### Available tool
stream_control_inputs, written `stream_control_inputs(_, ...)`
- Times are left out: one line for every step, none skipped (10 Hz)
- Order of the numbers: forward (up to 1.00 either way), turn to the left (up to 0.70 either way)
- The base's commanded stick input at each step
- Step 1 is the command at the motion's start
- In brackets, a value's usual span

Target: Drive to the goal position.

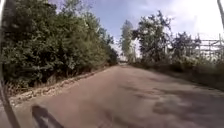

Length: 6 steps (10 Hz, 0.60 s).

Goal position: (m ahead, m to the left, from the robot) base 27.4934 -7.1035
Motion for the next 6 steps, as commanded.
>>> stream_control_inputs(0.70, 0.02)
stream_control_inputs(0.70, 0.00)
stream_control_inputs(0.70, 0.00)
stream_control_inputs(0.70, 0.00)
stream_control_inputs(0.70, 0.00)
stream_control_inputs(0.70, 0.00)
